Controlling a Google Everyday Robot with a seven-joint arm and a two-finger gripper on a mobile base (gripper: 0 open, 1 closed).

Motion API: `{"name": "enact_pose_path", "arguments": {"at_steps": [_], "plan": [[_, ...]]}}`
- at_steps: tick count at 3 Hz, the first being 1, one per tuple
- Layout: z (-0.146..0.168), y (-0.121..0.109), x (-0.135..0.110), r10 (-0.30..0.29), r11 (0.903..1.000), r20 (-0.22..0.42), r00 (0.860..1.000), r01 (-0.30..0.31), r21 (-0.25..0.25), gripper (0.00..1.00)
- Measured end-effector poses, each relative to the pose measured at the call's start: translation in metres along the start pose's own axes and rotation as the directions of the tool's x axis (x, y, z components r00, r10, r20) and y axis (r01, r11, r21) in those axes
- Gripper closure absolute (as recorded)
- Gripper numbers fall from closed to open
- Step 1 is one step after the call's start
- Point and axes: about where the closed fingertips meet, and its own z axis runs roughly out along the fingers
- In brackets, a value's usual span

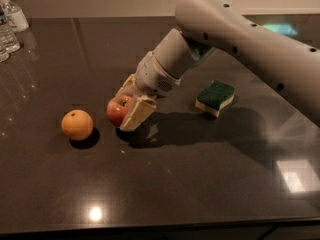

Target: Move apple near orange

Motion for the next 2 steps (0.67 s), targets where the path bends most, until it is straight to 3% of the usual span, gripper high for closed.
{"name": "enact_pose_path", "arguments": {"at_steps": [2], "plan": [[0.0153, 0.001, -0.0088, -0.036, 0.9993, -0.003, 0.999, 0.036, 0.006, 1.0]]}}
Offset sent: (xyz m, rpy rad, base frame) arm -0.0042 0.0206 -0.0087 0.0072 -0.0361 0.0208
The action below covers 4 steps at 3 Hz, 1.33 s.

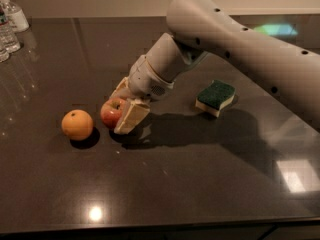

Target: Move apple near orange

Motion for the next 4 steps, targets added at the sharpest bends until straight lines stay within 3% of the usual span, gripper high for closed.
{"name": "enact_pose_path", "arguments": {"at_steps": [1, 4], "plan": [[0.006, -0.0014, 0.0027, 0.016, 0.9999, 0.003, 1.0, -0.016, 0.001, 0.84], [0.0112, -0.0004, 0.0039, 0.024, 0.9997, 0.007, 1.0, -0.024, -0.011, 0.15]]}}
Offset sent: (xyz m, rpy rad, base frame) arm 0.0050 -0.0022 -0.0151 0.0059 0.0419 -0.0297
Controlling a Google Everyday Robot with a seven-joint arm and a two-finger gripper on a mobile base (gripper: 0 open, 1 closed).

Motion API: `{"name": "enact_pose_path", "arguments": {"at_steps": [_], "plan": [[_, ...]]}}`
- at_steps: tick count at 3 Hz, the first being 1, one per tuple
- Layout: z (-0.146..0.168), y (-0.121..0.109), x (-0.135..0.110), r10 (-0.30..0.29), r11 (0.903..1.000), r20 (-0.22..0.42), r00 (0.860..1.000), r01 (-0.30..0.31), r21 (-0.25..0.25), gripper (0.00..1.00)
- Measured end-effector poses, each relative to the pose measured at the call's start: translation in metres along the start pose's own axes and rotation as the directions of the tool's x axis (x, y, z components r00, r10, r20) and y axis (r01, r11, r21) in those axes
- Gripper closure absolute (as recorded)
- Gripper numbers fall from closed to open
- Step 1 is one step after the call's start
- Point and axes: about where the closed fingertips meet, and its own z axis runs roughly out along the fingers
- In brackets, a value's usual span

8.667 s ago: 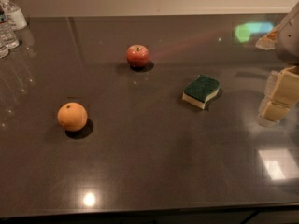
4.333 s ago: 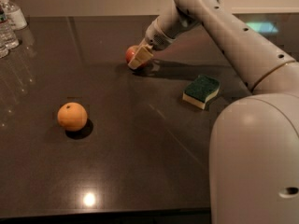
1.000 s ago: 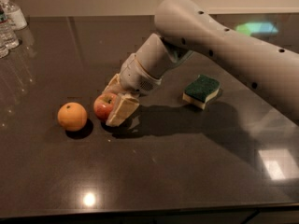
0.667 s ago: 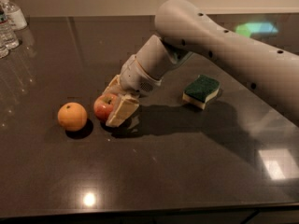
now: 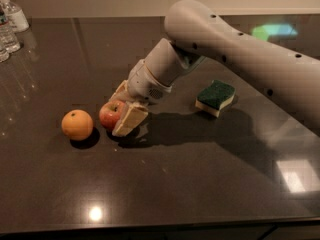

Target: Move apple near orange

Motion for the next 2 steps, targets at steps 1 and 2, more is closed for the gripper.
{"name": "enact_pose_path", "arguments": {"at_steps": [1, 2], "plan": [[0.0013, 0.0006, -0.001, -0.002, 1.0, 0.0, 1.0, 0.002, -0.003, 0.0], [0.0014, 0.0006, -0.001, -0.002, 1.0, 0.0, 1.0, 0.002, -0.003, 0.0]]}}
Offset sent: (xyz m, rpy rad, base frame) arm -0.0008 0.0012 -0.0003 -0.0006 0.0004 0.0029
